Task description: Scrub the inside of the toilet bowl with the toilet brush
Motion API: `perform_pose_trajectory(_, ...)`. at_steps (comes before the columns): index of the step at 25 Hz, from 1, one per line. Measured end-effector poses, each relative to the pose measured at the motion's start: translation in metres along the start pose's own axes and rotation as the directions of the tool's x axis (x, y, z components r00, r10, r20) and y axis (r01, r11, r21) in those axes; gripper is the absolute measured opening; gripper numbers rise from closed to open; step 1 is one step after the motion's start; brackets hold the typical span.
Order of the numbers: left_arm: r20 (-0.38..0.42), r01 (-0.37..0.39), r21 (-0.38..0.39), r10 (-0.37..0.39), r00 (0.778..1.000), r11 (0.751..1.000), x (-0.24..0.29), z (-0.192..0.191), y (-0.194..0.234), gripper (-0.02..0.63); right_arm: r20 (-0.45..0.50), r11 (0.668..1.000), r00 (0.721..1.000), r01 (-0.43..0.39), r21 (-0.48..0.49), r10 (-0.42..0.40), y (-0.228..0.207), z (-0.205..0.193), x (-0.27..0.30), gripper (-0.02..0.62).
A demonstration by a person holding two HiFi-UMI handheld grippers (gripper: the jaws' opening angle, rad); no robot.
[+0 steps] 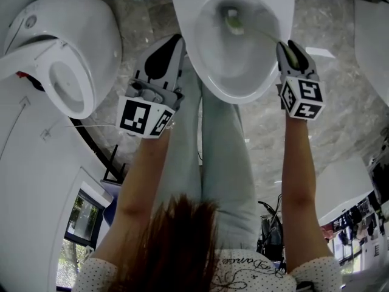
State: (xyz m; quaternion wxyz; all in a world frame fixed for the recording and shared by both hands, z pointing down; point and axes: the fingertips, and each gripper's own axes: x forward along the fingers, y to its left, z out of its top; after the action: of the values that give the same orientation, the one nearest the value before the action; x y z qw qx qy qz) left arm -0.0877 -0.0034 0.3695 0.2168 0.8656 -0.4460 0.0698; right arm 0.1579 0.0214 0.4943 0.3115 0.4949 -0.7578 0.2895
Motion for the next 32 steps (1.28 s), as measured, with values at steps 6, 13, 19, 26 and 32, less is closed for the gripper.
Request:
perform_pose_trajectory(6, 0.008, 0.003, -0.002, -0.003, 1.000, 1.000, 0.002, 0.003, 0.005, 0.003, -0.010, 0.999, 1.000, 0.029, -0.020, -0.030, -0.001, 0.003, 0.021, 0.124)
perform_pose_trajectory(13, 0.034, 0.002, -0.022, -0.001, 0.999, 1.000, 0.002, 0.013, 0.006, 0.003, -0.048, 0.999, 0.998, 0.036, 0.003, -0.036, 0.009, -0.005, 0.037, 0.124)
perform_pose_trajectory(19, 0.057, -0.010, -0.057, 0.013, 0.998, 0.998, -0.001, 0.017, 0.014, 0.003, -0.083, 0.998, 0.996, 0.034, 0.046, -0.030, 0.012, -0.016, 0.039, 0.124)
perform_pose_trajectory(26, 0.053, -0.004, -0.058, 0.007, 0.999, 0.998, -0.002, 0.016, 0.016, 0.003, -0.103, 0.997, 0.995, 0.025, 0.076, -0.017, 0.012, -0.024, 0.037, 0.124)
perform_pose_trajectory(32, 0.049, 0.001, -0.056, 0.002, 0.999, 0.998, -0.002, 0.016, 0.013, 0.003, -0.131, 0.998, 0.991, -0.008, -0.059, 0.001, 0.020, -0.020, 0.035, 0.124)
